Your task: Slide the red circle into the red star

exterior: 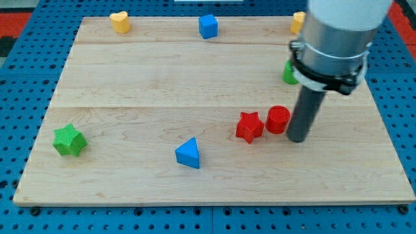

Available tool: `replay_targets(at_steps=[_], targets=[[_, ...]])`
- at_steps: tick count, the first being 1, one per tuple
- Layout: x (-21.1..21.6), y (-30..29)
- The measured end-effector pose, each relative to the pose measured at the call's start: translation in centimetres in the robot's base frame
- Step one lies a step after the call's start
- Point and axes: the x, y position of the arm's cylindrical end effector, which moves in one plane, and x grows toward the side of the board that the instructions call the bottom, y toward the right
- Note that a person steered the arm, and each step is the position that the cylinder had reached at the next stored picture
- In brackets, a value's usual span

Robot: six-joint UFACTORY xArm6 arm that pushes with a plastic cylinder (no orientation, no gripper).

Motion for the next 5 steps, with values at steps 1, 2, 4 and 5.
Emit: replay_targets(at_steps=[1, 2, 4, 5], targets=[[-1.2, 3.1], [-2.1, 0.9], [-1.1, -1.4], [-3.2, 2.6]])
